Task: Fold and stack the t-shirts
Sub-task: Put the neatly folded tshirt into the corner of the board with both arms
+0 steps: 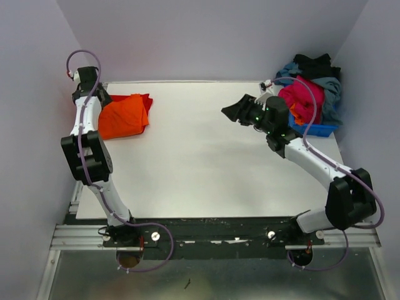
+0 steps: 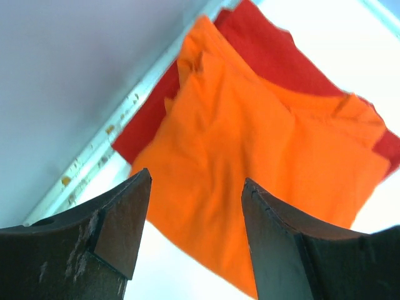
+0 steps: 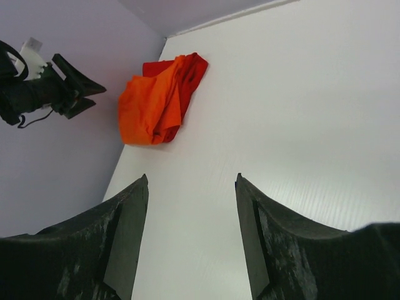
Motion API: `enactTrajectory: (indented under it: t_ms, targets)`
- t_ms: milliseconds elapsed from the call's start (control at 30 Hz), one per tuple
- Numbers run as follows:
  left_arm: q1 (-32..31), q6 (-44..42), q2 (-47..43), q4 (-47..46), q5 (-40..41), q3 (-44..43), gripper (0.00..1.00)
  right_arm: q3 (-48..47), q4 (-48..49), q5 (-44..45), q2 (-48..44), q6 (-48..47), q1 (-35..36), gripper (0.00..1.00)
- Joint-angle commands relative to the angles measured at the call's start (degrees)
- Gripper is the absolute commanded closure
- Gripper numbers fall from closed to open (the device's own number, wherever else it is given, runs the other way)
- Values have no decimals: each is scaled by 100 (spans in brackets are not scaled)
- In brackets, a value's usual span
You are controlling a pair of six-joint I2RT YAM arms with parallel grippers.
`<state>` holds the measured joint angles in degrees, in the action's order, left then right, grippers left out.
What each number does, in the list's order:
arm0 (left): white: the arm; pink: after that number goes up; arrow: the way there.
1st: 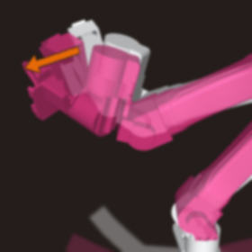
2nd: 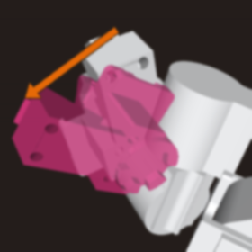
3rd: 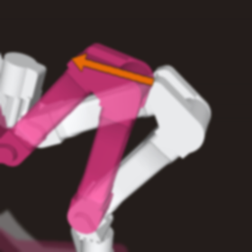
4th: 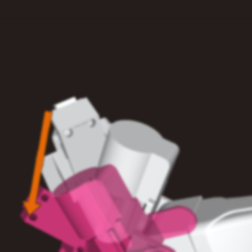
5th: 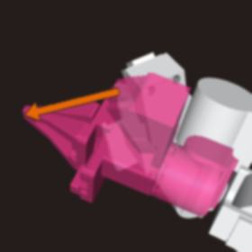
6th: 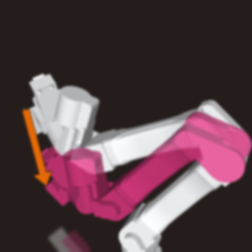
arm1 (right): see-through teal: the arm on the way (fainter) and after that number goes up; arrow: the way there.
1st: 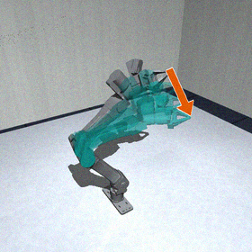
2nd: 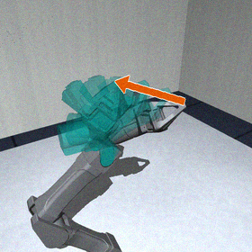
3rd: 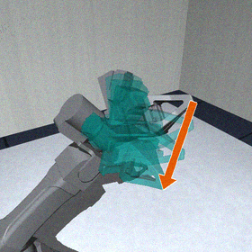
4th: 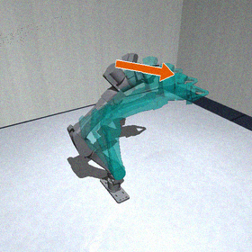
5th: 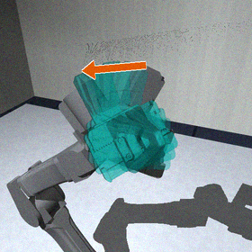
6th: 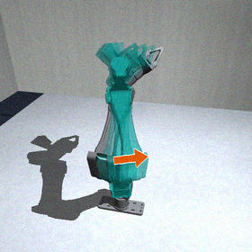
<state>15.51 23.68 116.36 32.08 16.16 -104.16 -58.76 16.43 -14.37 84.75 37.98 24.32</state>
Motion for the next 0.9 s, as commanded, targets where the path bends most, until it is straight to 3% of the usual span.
enactTrajectory:
  t_ms: [0, 167, 267, 300, 533, 733, 867]
  targets:
    - [-223, 259, -1095, -447, -604, 1036, 27, 417, -806, 250, -695, -159, -59, 33]
    - [-715, 505, -2220, -878, -913, 2310, 24, 865, -1633, 601, -1609, -387, -76, 19]
    - [-1180, 646, -2809, -1062, -931, 2969, 12, 1147, -2361, 847, -2250, -554, -76, 3]
    - [-1364, 673, -3003, -1150, -931, 3180, 7, 1209, -2589, 935, -2418, -607, -76, 1]
    - [-2516, 884, -4163, -1712, -1019, 4674, 1, 1648, -3769, 1279, -3648, -879, -76, 0]
    - [-3474, 1138, -5297, -2757, -1141, 6265, 1, 2412, -3919, 1867, -4738, -880, -76, 0]
    - [-4221, 1165, -5579, -3390, -1124, 7136, 1, 2913, -3832, 2052, -5292, -836, -76, 0]
